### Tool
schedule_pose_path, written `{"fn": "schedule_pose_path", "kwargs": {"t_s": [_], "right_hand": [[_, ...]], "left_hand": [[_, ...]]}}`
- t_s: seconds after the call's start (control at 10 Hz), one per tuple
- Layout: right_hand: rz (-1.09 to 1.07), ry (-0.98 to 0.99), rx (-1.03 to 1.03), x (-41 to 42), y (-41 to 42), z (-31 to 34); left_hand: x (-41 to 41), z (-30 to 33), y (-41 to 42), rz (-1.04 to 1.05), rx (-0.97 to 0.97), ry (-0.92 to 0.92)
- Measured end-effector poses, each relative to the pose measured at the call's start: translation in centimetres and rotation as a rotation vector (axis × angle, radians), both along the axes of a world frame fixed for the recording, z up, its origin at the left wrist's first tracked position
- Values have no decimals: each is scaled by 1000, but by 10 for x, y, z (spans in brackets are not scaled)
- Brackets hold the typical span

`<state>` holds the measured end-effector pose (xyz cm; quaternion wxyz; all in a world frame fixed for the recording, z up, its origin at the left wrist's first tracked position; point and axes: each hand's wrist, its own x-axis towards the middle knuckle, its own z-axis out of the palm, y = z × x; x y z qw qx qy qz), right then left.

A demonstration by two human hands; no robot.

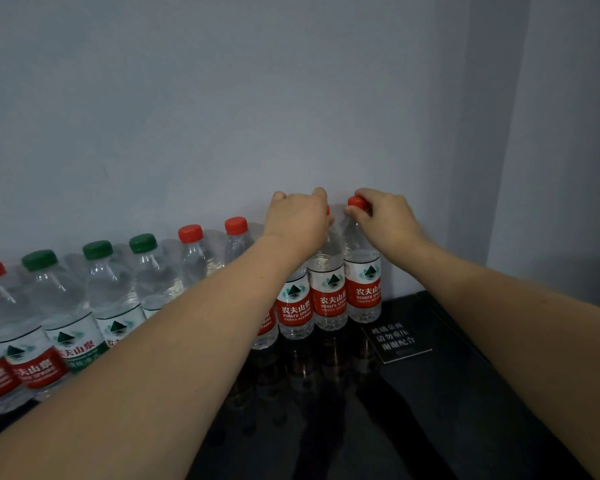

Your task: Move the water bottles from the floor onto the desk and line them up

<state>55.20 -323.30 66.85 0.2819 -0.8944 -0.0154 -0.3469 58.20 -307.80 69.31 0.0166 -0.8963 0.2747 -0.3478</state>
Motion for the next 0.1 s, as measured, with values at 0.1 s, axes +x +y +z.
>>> {"fn": "schedule_pose_path", "kwargs": {"t_s": [0.1], "right_hand": [[-16, 45, 29, -6, 3, 6]], "left_hand": [[-4, 7, 0, 59, 97, -81]]}}
